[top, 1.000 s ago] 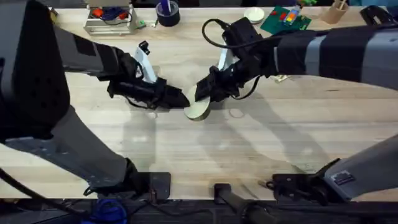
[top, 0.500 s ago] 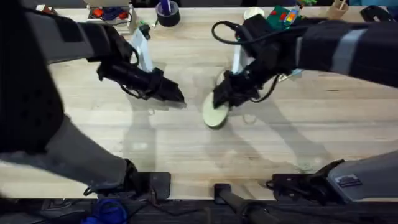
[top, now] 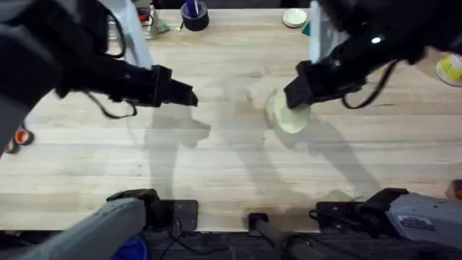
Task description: Pick up the plates from the table one by one and place each into a slot on the dish rack.
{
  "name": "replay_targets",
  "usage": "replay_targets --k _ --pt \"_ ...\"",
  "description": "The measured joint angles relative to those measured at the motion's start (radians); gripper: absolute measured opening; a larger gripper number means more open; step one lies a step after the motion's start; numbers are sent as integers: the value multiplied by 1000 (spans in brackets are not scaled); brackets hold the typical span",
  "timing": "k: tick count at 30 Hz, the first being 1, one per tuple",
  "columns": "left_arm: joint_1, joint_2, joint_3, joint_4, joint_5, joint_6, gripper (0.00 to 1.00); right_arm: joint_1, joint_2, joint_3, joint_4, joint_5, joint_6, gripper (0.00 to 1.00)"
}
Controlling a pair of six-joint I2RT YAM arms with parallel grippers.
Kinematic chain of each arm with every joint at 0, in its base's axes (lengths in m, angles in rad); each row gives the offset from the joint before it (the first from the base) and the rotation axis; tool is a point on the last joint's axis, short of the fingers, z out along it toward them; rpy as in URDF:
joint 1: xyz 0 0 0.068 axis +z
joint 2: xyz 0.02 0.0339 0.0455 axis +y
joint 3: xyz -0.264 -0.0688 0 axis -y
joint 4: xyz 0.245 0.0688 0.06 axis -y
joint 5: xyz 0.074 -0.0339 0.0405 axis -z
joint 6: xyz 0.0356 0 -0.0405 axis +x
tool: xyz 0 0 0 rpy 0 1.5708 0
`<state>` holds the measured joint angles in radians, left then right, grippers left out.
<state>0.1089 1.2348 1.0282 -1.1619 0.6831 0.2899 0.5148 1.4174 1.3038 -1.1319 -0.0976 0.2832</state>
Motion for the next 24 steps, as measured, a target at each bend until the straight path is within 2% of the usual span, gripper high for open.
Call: replay_targets --k 5,8,9,17,24 --pt "0 -185 7 -55 -102 -66 41 0 -69 48 -64 115 -31 36" --pt "0 -253 38 -108 -167 -96 41 -2 -102 74 -85 161 -61 81" --pt "0 -267 57 -131 -191 -103 40 -4 -113 83 -92 170 -77 54" --pt "0 -285 240 -234 -336 -123 40 -68 -133 191 -171 202 -165 37" --pt "0 -286 300 -249 -421 -126 40 -125 -133 225 -213 211 -213 34"
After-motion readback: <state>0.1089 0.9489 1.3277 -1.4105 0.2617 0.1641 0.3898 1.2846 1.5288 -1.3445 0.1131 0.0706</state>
